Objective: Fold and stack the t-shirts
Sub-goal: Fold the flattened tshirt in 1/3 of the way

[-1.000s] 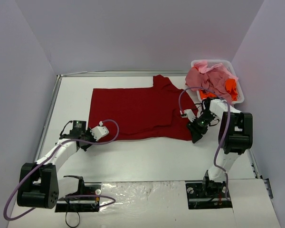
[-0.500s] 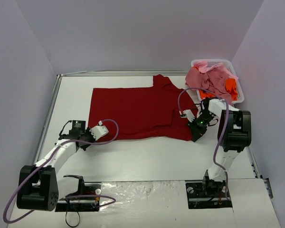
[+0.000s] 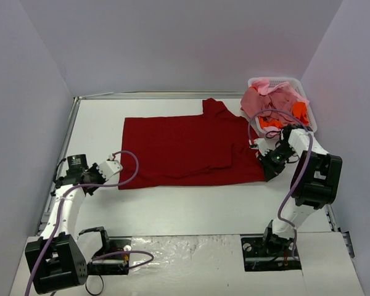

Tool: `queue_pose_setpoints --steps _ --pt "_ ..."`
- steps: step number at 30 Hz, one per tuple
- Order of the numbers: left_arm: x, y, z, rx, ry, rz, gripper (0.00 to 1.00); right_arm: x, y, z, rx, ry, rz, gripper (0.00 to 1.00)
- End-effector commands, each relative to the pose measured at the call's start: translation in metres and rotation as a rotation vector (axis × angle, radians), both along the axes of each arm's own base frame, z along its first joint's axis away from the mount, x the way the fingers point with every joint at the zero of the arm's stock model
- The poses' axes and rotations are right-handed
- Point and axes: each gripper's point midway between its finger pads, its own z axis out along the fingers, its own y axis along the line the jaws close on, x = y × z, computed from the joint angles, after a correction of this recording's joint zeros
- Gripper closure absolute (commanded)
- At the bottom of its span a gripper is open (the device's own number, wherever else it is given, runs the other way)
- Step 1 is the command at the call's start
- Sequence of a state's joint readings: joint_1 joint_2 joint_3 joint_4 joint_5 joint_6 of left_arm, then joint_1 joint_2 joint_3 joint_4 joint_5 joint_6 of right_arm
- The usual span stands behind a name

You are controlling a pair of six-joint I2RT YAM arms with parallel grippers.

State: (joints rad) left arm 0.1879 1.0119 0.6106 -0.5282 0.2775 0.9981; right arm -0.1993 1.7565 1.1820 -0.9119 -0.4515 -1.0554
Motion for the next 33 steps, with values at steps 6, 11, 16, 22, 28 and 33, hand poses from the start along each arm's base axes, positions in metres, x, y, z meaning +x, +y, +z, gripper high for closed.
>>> queue_pose_setpoints --steps 6,11,16,22,28,33 --pt "-0.001 -0.023 0.004 -0.155 -0.004 -0.069 0.98 -0.02 -0.003 0.007 0.051 0.066 0.022 1.0" --pt "-0.003 -0.046 0.005 -0.232 0.013 -0.13 0.91 -0.017 -0.001 0.001 0.07 0.09 0.017 1.0" --pt "-0.007 -0.067 0.007 -0.205 0.041 -0.219 0.85 -0.013 0.0 -0.004 0.077 0.112 0.006 1.0" --pt "-0.005 -0.097 -0.003 -0.123 0.043 -0.302 0.75 -0.009 0.005 -0.007 0.094 0.125 -0.003 1.0" --pt "-0.006 -0.112 -0.013 -0.109 0.079 -0.342 0.64 -0.008 0.008 -0.009 0.097 0.132 -0.012 1.0" --pt "-0.008 -0.105 -0.037 -0.059 0.139 -0.344 0.63 -0.008 0.011 -0.008 0.1 0.129 -0.013 1.0"
